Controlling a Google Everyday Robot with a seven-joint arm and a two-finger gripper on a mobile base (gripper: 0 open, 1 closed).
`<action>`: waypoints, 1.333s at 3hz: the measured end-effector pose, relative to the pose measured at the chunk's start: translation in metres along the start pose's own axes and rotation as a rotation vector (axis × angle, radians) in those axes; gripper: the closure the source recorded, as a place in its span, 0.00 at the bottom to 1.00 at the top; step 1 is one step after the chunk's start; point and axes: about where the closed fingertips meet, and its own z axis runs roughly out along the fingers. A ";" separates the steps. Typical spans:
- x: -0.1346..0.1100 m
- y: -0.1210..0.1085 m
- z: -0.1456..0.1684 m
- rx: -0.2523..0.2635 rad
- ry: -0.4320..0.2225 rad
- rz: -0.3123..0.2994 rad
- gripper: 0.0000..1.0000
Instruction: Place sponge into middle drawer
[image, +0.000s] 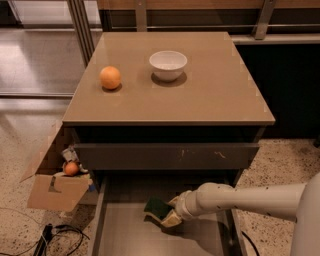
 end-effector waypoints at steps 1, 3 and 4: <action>0.024 0.007 0.025 -0.009 0.012 0.017 1.00; 0.030 0.010 0.031 -0.013 0.014 0.023 0.66; 0.030 0.010 0.031 -0.013 0.014 0.023 0.42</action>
Offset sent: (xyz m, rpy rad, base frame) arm -0.0101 -0.0019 -0.0363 -0.0051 0.0222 -0.0085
